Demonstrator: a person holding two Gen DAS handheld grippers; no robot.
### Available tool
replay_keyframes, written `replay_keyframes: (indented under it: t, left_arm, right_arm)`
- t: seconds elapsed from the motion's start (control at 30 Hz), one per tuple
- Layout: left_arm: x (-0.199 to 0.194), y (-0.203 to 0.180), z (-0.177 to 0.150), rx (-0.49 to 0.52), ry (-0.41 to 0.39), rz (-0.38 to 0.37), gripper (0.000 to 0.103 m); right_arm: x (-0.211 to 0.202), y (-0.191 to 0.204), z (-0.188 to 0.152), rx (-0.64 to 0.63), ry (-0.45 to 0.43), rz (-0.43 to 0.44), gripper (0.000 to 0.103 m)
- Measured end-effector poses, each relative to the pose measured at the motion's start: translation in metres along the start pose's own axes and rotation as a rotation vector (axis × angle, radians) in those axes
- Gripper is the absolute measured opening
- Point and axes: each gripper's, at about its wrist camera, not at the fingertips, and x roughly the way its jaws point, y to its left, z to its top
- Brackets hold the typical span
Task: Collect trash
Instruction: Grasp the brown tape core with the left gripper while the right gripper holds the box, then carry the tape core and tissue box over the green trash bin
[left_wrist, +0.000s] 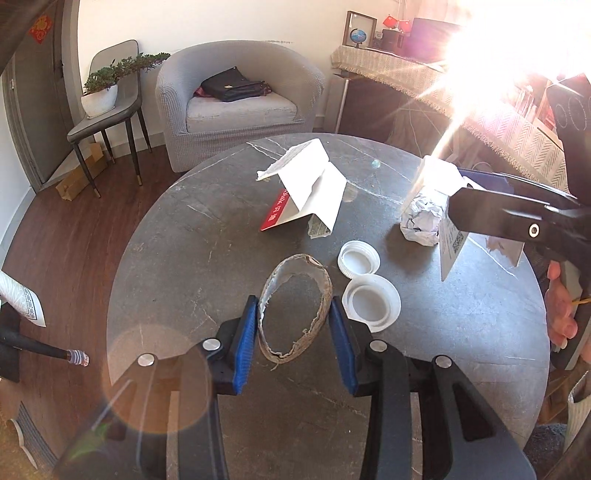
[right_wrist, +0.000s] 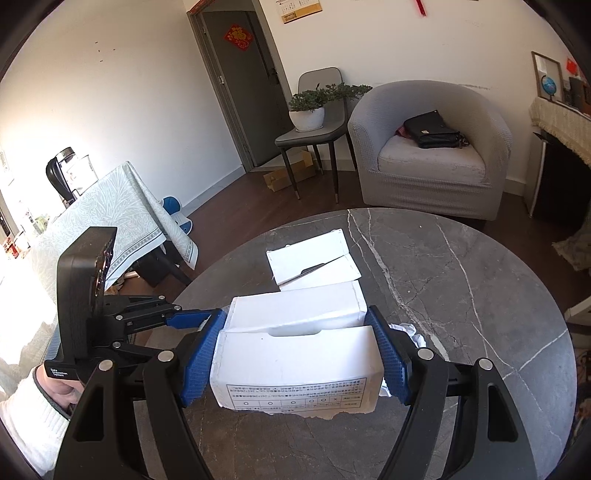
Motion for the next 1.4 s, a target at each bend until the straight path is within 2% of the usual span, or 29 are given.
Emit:
replay_keyframes:
  t: [0.1,0.43,0.7,0.9,1.4]
  left_arm:
    - [-0.009,0.008,-0.007,-0.051,-0.007,-0.034,0.041]
    - [-0.048,0.024,-0.031,-0.082,-0.038,0.004,0.041]
    - [-0.081,0.046,-0.054,-0.135,-0.053,0.032,0.041]
    - [-0.102,0.065,-0.074,-0.153,-0.045,0.073,0.042]
    - [-0.126,0.109,-0.115,-0.251,-0.017,0.122,0.042]
  right_arm:
    - [-0.001,0.01,-0.003,-0.022,0.012,-0.007,0.077]
    - [-0.001,0.042,-0.007,-0.058,0.023,-0.029,0.077]
    - [0.002,0.075,-0.006,-0.067,0.003,0.013,0.077]
    - [0.02,0.107,-0.009,-0.098,0.023,0.065,0.077]
    - [0.045,0.157,-0.009,-0.157,0.06,0.128,0.077]
